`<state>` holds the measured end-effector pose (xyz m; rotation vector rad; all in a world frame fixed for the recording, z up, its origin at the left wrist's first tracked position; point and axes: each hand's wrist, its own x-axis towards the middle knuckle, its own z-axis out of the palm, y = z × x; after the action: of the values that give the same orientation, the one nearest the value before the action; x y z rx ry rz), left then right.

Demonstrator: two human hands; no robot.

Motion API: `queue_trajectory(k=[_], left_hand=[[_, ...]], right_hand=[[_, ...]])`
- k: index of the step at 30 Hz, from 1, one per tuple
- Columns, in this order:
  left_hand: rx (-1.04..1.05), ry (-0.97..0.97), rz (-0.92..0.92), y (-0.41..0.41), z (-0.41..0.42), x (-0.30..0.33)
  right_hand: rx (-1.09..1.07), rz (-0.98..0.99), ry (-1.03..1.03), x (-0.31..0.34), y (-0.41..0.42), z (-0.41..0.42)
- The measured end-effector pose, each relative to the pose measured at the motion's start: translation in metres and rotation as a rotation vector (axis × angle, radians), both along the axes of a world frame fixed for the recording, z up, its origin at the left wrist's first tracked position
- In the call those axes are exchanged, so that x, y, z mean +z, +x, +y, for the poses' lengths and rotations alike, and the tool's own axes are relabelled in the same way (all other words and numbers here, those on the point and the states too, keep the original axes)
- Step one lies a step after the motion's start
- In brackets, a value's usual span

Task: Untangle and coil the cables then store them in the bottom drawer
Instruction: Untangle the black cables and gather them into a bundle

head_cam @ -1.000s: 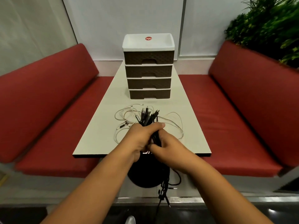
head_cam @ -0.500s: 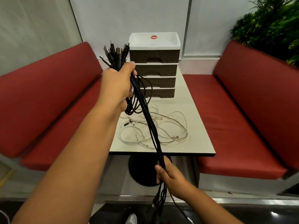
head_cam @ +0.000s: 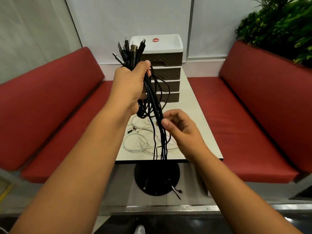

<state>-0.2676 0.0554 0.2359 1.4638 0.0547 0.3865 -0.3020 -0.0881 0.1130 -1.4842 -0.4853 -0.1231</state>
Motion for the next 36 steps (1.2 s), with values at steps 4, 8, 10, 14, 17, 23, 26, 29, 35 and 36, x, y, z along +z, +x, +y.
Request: queue_trajectory(k=[4,8,10,14,17,23,26,29,35,36], left_hand=[[0.002,0.040,-0.056,0.004,-0.006,0.016],[0.050,0.049,-0.095,0.013,-0.001,0.042],[0.080,0.044,-0.126,0.019,0.005,0.056],[0.128,0.059,-0.174,0.025,0.017,0.075],[0.141,0.071,-0.212,0.025,0.026,0.087],[0.091,0.126,-0.225,0.022,0.021,0.089],[0.052,0.110,-0.230,0.021,0.012,0.086],[0.016,0.100,-0.233,0.019,0.002,0.087],[-0.008,0.112,-0.262,0.018,-0.003,0.093],[0.005,0.109,-0.267,0.018,-0.001,0.095]], right_hand=[[-0.157,-0.163,-0.182,0.014,0.007,0.002],[-0.213,-0.124,-0.384,0.002,0.010,-0.001],[-0.183,-0.048,-0.368,-0.017,0.010,-0.003],[-0.144,0.120,-0.523,-0.071,0.009,-0.009],[-0.059,0.357,-0.642,-0.123,0.003,-0.021],[0.171,0.405,-0.968,-0.097,0.008,-0.036],[0.078,0.183,-0.879,-0.025,0.012,-0.026],[-0.139,-0.014,-0.542,0.017,0.018,-0.005],[-0.113,0.099,-0.652,-0.009,0.022,0.013],[-0.098,0.135,-0.650,-0.020,0.022,0.010]])
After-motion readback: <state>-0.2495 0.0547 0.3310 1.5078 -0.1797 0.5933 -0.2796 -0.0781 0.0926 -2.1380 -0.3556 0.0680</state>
